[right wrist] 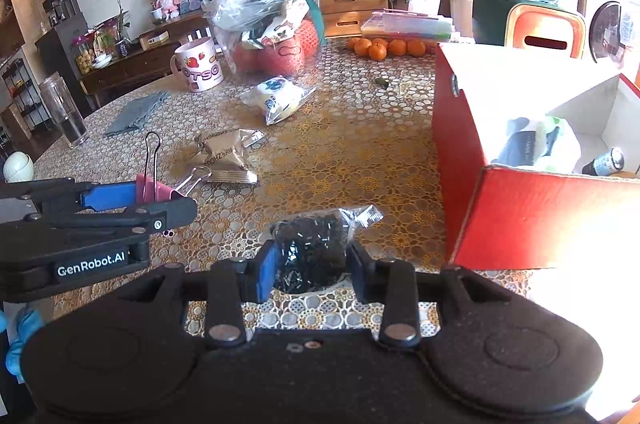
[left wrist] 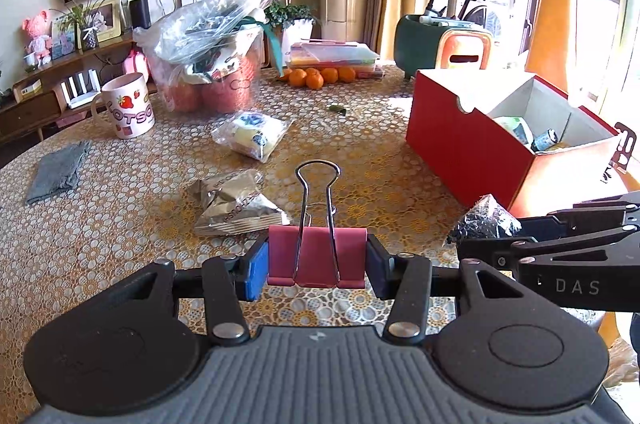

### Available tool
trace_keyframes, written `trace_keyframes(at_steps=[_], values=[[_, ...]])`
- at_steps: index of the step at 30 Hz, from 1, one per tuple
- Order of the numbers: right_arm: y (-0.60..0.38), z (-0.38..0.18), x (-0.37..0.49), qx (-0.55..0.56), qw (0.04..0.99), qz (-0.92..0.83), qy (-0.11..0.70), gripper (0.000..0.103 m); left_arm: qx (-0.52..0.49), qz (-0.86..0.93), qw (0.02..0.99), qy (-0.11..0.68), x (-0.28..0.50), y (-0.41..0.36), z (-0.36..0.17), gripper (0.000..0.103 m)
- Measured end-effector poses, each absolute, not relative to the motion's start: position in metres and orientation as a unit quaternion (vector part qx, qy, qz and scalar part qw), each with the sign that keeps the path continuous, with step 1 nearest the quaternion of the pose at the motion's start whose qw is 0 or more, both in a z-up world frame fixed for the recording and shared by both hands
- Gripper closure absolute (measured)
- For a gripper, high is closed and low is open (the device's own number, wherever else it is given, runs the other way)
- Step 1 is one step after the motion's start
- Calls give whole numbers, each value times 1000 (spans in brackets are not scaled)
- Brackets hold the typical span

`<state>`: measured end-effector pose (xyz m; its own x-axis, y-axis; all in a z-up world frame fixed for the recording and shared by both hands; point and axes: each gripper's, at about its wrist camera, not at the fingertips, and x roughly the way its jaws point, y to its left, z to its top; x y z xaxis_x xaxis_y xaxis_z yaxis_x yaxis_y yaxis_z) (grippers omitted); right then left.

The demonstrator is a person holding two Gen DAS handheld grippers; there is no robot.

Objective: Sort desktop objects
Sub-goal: 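Carry the binder clip and black-item bag toward the red box with both grippers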

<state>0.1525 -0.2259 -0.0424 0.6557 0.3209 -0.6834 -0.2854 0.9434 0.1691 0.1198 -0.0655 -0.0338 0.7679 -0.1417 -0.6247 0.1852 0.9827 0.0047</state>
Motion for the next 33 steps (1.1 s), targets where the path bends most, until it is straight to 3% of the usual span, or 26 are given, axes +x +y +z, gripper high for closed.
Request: trace_keyframes(at_steps=[33], values=[[-381,11,131,63,950,73,296,66,87,-195,934,285,131,-207,22,55]])
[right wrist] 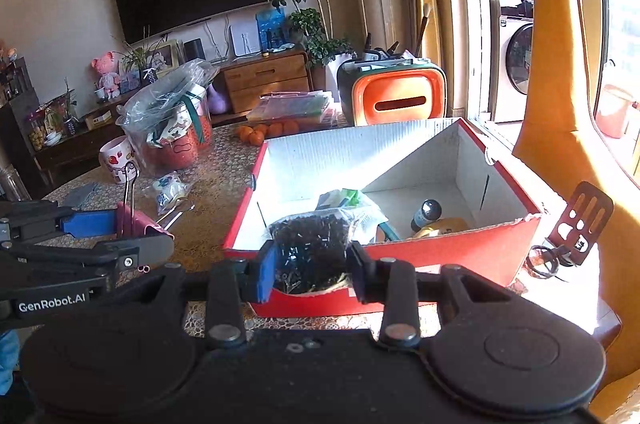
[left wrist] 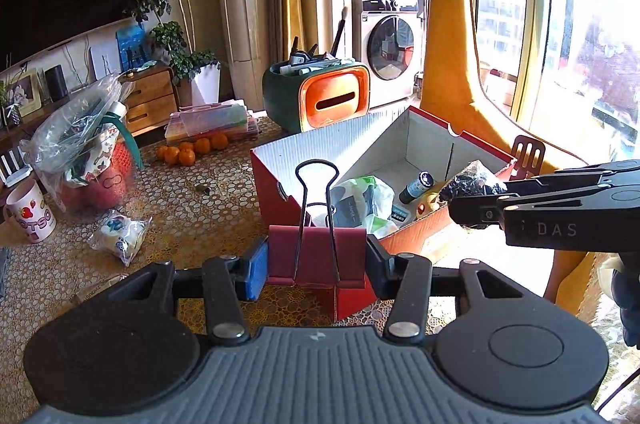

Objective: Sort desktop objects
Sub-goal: 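Carry the binder clip and black-item bag toward the red box with both grippers, then lower the pink binder clip into the box with the left gripper while the right gripper lowers the black-item bag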

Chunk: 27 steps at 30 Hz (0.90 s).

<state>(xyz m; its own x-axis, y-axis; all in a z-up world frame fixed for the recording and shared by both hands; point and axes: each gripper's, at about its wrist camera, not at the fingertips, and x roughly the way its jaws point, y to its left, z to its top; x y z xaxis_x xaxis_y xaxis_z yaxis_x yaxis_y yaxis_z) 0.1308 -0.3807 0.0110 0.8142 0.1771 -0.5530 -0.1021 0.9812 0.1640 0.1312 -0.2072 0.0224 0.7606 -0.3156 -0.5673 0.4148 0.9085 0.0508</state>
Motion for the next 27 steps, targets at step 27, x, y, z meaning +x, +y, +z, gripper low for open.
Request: trace_keyframes(at_steps=[27], values=[[-444,-5,218,71,940,53,331,66,135,-215,912,323,233,-285,5,55]])
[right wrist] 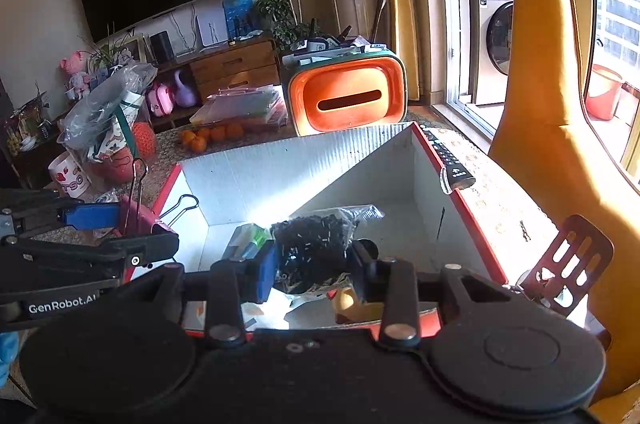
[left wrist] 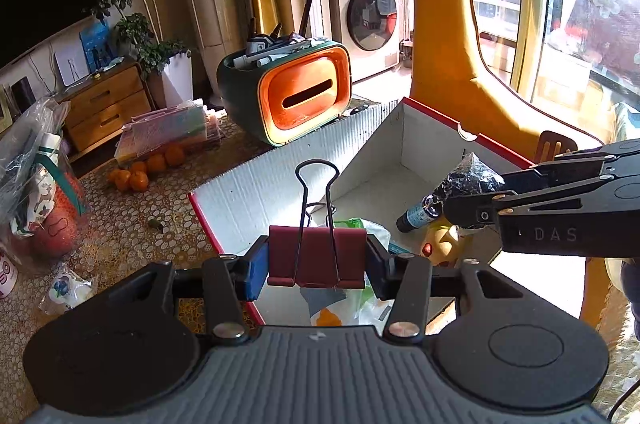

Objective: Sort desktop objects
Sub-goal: 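Lower the pink binder clip into the box with the left gripper while the right gripper lowers the black-item bag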

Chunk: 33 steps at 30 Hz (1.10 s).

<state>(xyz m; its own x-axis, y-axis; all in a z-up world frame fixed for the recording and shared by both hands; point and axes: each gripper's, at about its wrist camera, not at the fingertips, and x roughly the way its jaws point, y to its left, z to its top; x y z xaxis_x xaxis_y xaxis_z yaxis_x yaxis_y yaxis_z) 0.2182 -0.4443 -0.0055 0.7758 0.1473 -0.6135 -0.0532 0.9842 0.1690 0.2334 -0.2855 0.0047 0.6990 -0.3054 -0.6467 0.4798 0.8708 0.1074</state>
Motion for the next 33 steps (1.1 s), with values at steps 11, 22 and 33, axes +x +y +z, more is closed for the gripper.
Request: trace_keyframes(at_steps=[11,22,33], values=[[-446,-29,253,33,920,78,382,66,149,-216,894,362,267,-299,-22,55],[-439,-47,261,2,907,95,409,66,154,-226,881,387,278,-309,-39,55],[-438,-50,263,1,902,101,419,63,146,-233,874,401,280,-306,-43,55]])
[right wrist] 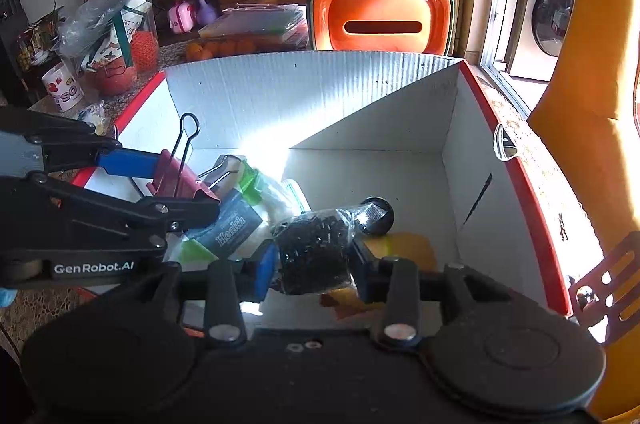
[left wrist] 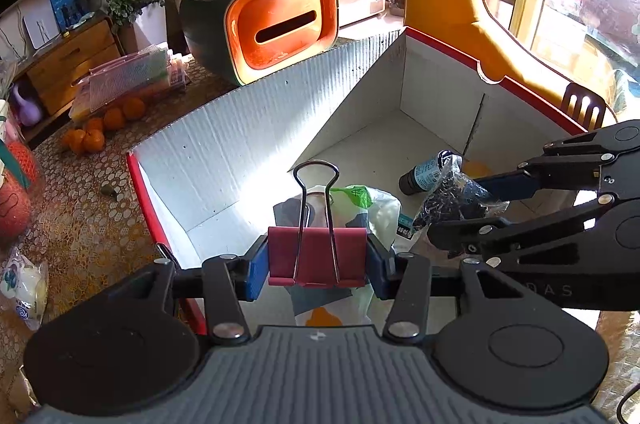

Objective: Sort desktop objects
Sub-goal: 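Lower the pink binder clip into the box with the left gripper while the right gripper lowers the black-item bag, then open the left gripper releasing the clip while the right gripper releases the black-item bag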

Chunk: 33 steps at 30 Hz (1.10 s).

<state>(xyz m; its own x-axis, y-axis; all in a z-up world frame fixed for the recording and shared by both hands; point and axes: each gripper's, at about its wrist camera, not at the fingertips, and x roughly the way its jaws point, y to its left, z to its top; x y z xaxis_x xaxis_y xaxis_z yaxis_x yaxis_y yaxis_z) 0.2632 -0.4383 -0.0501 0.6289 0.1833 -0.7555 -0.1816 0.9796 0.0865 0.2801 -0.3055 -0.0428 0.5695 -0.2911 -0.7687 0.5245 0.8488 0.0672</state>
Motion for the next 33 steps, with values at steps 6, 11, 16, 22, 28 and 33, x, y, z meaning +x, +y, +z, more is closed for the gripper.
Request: trace_keyframes(at_steps=[6,11,16,22,28,33], values=[[-441,-48,260,3,903,99,418,55,148,-231,877,396,273,-300,-41,46],[-445,-42,255,3,906,96,413,46,142,-234,881,387,265,-297,-36,37],[-447,-35,245,-2,912,95,400,40,130,-235,884,382,256,-289,-30,35],[-443,-27,234,1,915,105,390,39,111,-238,890,373,241,-277,-17,35],[-435,-17,221,9,920,108,377,30,99,-242,895,361,224,-264,-4,31],[-426,-10,209,12,923,110,370,26,99,-238,901,349,209,-250,4,31]])
